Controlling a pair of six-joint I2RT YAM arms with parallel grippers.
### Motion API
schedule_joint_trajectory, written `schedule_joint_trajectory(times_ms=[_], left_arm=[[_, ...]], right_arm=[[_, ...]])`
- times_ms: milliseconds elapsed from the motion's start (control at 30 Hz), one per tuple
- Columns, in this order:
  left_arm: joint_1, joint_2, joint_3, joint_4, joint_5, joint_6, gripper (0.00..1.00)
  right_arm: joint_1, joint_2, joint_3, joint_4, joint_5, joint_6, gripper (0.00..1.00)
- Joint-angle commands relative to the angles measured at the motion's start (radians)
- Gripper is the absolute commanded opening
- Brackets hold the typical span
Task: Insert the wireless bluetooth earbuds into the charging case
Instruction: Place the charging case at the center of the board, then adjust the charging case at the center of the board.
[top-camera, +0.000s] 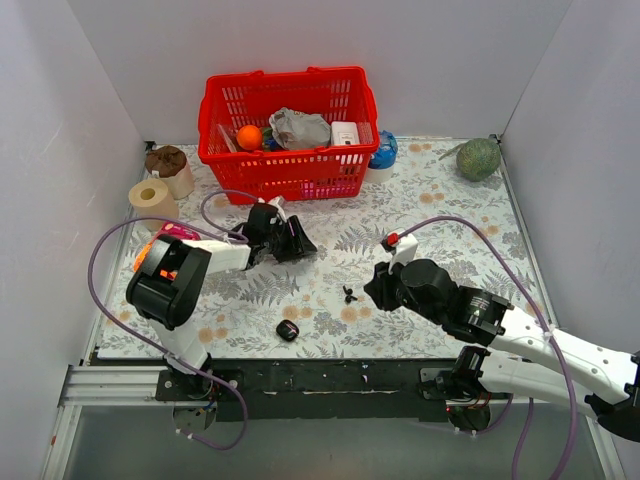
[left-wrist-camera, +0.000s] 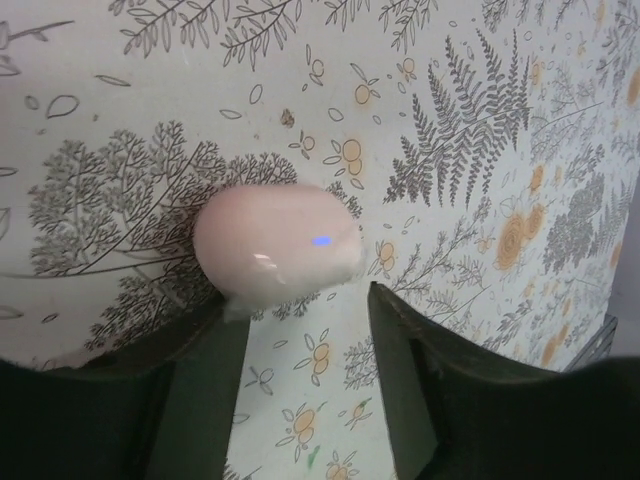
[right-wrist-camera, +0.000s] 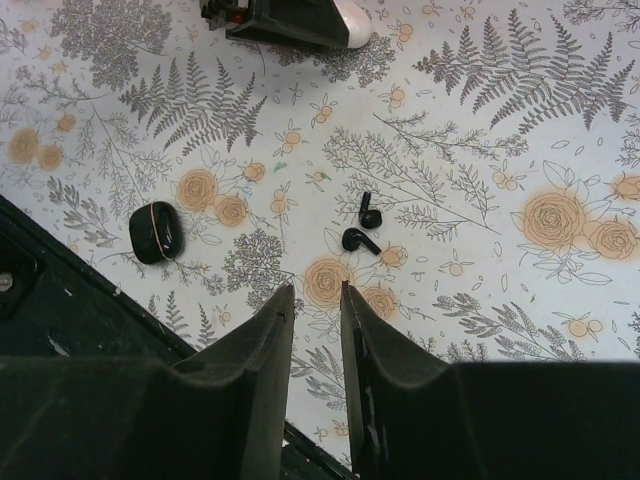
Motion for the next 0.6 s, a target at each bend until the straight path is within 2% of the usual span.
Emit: schedule_joint_trajectory(times_ms=[0, 67, 100, 133, 167, 200, 233, 333, 367, 400, 467, 567], left_arm=[[0.033, -0.118, -0.018, -0.148, -0.090, 0.063, 0.56], [0.051, -0.225, -0.026, -0.212, -0.149, 0.074, 0.57], [0.051, -0.276, -0.037, -0.233, -0.181, 0.072, 0.64], [0.051, -0.323, -0.046, -0.272, -0.255, 0.063, 0.65], [0.053, -0.371, -0.058, -0.292, -0.288, 0.049, 0.82], [0.053, -0.490, -0.090, -0.305, -0.302, 0.034, 0.98], [0.053, -0.547, -0.118, -0.311, -0.374, 0.013, 0.98], [0.058, -0.826, -0.276, -0.276, -0.364, -0.136, 0.98], [0.059, -0.886, -0.300, -0.277, -0.254, -0.164, 0.98], [0.053, -0.937, -0.316, -0.289, -0.206, -0.169, 0.98], [0.020, -1.061, -0.334, -0.416, -0.180, -0.213, 0.98], [-0.077, -1.224, -0.364, -0.576, -0.294, -0.277, 0.98]], right_arm=[[-0.003, -0.022, -0.003, 0.040, 0.000, 0.000, 0.34], [-0.001, -0.032, -0.005, 0.038, 0.002, 0.002, 0.34], [-0.004, -0.035, -0.006, 0.037, 0.005, 0.002, 0.34], [-0.003, -0.038, -0.008, 0.032, 0.007, 0.003, 0.34], [-0.003, -0.047, -0.010, 0.034, 0.013, 0.003, 0.34], [-0.003, -0.052, -0.019, 0.034, 0.019, 0.009, 0.34], [-0.003, -0.058, -0.023, 0.038, 0.030, 0.014, 0.34], [-0.003, -0.087, -0.065, 0.064, 0.043, 0.032, 0.34], [-0.003, -0.098, -0.077, 0.072, 0.037, 0.034, 0.34], [-0.004, -0.101, -0.098, 0.086, 0.021, 0.032, 0.34], [-0.003, -0.096, -0.112, 0.104, -0.029, 0.022, 0.34], [-0.003, -0.059, -0.131, 0.122, -0.090, 0.020, 0.33]])
